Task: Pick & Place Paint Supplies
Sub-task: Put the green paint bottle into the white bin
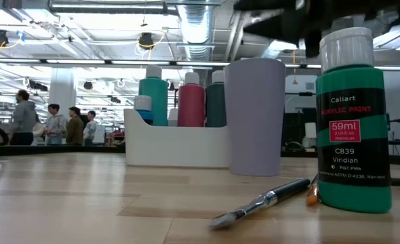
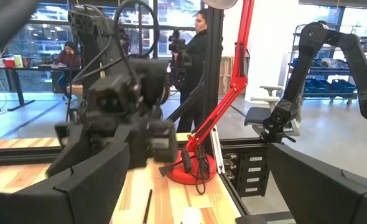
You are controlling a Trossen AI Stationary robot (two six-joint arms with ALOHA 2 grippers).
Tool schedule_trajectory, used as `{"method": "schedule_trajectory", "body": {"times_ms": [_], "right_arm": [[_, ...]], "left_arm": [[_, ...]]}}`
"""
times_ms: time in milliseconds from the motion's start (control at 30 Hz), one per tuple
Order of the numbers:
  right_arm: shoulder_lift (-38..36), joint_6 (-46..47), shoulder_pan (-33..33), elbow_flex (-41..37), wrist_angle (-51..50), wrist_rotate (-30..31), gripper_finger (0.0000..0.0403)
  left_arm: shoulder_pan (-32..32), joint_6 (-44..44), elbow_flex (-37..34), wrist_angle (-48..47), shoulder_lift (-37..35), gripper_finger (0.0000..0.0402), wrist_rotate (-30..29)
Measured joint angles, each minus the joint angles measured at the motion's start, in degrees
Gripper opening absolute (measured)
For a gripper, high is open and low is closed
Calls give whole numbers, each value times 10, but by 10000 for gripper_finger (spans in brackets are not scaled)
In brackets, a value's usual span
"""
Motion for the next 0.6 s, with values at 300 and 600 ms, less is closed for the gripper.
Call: {"method": "schedule_trajectory", "body": {"times_ms": [300, 600], "right_arm": [[-16, -114, 48, 59, 10, -25, 182], [-16, -103, 69, 138, -108, -107, 169]], "left_arm": [[0, -15, 0, -4, 0, 374, 0], [0, -29, 0, -8, 0, 374, 3]]}}
